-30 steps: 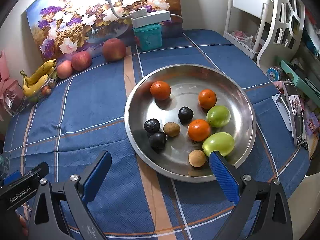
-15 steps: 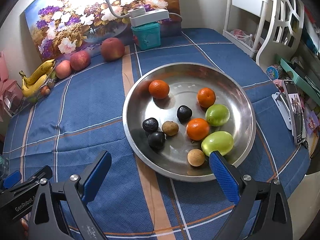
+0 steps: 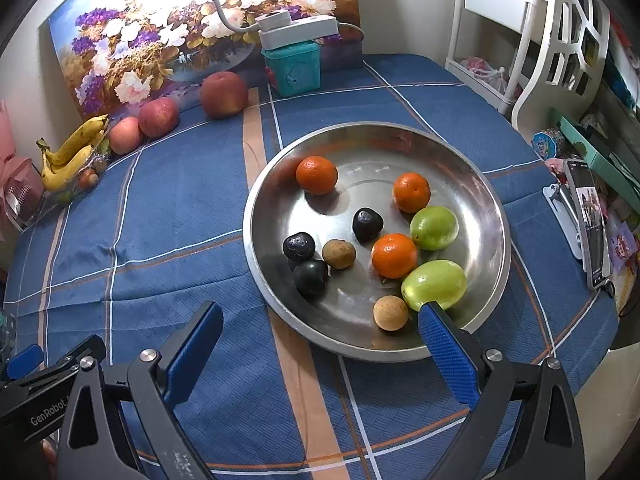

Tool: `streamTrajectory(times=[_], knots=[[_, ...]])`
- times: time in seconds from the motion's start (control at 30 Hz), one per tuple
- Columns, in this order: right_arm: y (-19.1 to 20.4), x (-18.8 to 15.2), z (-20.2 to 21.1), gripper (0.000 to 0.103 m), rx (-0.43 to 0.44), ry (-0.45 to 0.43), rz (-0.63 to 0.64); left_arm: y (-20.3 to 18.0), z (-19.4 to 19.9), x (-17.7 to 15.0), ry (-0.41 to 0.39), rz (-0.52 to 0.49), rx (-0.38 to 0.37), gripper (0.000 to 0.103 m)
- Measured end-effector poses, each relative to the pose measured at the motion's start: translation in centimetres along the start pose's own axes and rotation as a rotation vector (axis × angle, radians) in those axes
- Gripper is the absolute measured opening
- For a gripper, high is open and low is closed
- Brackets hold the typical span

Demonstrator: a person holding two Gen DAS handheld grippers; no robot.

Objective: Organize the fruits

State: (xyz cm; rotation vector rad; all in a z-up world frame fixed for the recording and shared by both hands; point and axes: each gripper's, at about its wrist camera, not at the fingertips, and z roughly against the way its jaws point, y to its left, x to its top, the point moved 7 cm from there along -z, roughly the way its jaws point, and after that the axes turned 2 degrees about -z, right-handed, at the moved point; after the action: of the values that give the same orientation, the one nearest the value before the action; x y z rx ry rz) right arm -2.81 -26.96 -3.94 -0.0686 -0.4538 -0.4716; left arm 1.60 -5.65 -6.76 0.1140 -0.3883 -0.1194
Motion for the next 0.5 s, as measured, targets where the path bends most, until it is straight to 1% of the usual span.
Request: streamTrajectory(times=[0.5], knots=[[0.03,-0.02,-0.03,0.098,-0.001,0.006,0.004,0.03,-0.14,-0.11,0.009,-0.002,-0.005,0.103]])
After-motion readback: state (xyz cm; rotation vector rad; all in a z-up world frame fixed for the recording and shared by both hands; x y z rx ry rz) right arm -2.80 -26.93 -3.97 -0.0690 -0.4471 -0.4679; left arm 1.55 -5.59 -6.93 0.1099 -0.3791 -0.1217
